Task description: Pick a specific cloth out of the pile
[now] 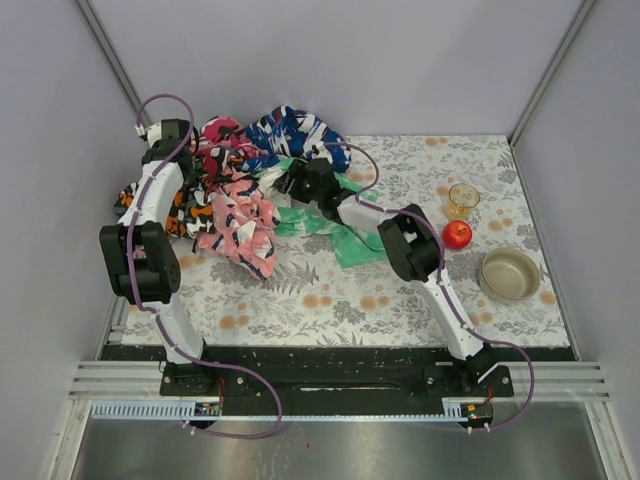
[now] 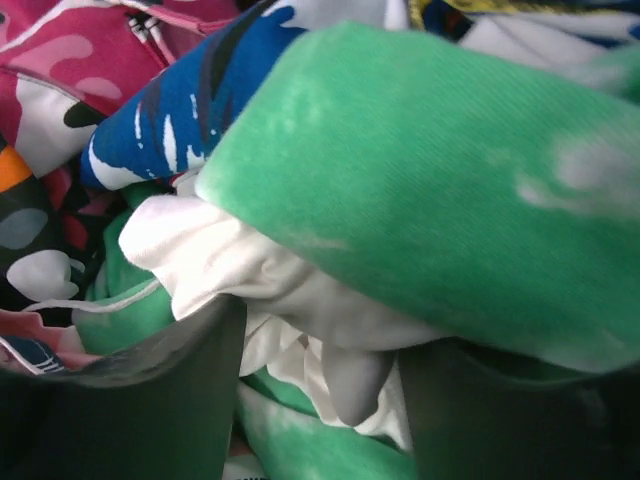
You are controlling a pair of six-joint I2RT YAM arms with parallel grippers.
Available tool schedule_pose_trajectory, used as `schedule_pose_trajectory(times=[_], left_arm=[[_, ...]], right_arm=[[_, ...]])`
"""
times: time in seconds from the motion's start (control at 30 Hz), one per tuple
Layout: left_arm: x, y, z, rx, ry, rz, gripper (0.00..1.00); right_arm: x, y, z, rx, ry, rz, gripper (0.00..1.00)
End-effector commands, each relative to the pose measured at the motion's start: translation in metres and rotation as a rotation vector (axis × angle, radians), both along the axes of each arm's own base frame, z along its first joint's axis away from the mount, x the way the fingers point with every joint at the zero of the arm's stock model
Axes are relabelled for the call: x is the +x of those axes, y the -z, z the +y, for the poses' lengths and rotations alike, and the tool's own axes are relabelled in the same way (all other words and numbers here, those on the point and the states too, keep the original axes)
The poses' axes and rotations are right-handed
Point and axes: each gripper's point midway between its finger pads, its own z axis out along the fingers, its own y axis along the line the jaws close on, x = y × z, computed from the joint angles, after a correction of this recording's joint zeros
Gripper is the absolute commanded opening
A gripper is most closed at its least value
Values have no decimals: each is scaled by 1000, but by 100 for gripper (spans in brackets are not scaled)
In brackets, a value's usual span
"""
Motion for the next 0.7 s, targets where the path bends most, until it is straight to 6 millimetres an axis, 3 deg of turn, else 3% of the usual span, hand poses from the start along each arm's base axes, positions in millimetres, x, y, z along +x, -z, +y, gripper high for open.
schedule_pose_trajectory(times=[0.0, 0.1, 0.27, 0.57, 0.67], left_arm=[[5, 2, -3, -28, 13, -38, 0], [4, 6, -3, -28, 14, -36, 0], [6, 12, -7, -48, 28, -41, 0], [13, 20, -22, -120, 65, -72, 0], [19, 27, -35, -180, 98, -84, 0]], right_arm=[[13, -61, 24, 69, 6, -130, 54], [7, -83, 27, 91, -22, -142, 30], [-15, -121, 19, 73, -55, -189, 0], [-65, -247, -18, -33, -151, -360, 0], [-81, -290, -27, -57, -183, -422, 0]])
